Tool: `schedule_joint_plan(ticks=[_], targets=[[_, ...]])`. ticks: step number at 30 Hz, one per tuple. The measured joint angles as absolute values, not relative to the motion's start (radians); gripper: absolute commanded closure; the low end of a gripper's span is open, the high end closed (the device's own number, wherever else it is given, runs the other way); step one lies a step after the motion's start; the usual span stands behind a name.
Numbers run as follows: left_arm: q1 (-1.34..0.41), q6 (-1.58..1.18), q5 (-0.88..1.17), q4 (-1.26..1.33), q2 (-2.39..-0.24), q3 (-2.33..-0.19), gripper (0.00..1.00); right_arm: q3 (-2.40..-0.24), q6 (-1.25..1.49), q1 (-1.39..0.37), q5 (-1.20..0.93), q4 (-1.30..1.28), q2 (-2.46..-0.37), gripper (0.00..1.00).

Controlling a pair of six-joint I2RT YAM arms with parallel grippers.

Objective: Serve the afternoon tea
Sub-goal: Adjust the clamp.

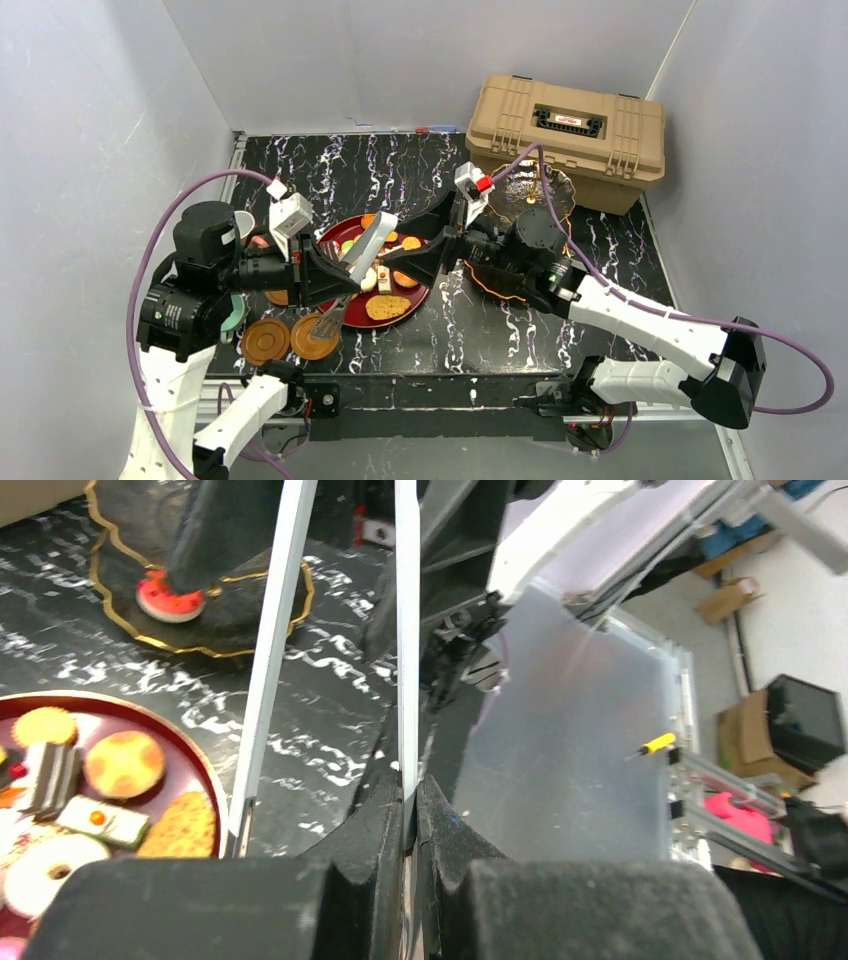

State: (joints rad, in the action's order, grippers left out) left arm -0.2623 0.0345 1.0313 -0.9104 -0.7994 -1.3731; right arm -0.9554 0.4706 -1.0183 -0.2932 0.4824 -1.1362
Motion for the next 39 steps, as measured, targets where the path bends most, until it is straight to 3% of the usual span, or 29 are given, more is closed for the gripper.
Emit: schedule_joint_plan(ticks=[13, 17, 19, 21, 23, 24, 26, 35, 39], targets=[[-0.262, -0.258, 1.218, -0.731, -0.796, -1.371, 1.00, -1.052, 0.518, -1.095, -0.390, 0.618, -1.291, 0.24], [-0.262, -0.286, 1.224, -0.710, -0.800, -1.367, 1.00, -1.061, 0.512, -1.136, -0.379, 0.643, -1.309, 0.50], [-0.262, -0.294, 1.227, -0.701, -0.804, -1.367, 1.00, -1.061, 0.509, -1.149, -0.357, 0.658, -1.314, 0.69], [-0.262, -0.299, 1.228, -0.695, -0.806, -1.364, 0.99, -1.061, 0.504, -1.157, -0.329, 0.669, -1.314, 0.95], [-0.262, -0.297, 1.220, -0.696, -0.810, -1.363, 0.85, -1.061, 0.485, -1.162, -0.297, 0.669, -1.313, 0.99], [-0.262, -0.292, 1.214, -0.700, -0.814, -1.363, 0.63, -1.061, 0.476, -1.168, -0.274, 0.657, -1.312, 0.99], [-0.262, -0.255, 1.193, -0.723, -0.820, -1.367, 0.36, -1.060, 0.458, -1.174, -0.219, 0.619, -1.303, 0.99], [-0.263, 0.005, 0.840, -0.867, -0.830, -1.449, 0.27, -1.073, 0.333, -1.215, 0.131, 0.385, -1.200, 0.99], [-0.263, 0.115, 0.744, -0.857, -0.775, -1.420, 0.27, -1.163, 0.278, -1.271, 0.274, 0.273, -1.242, 0.99]])
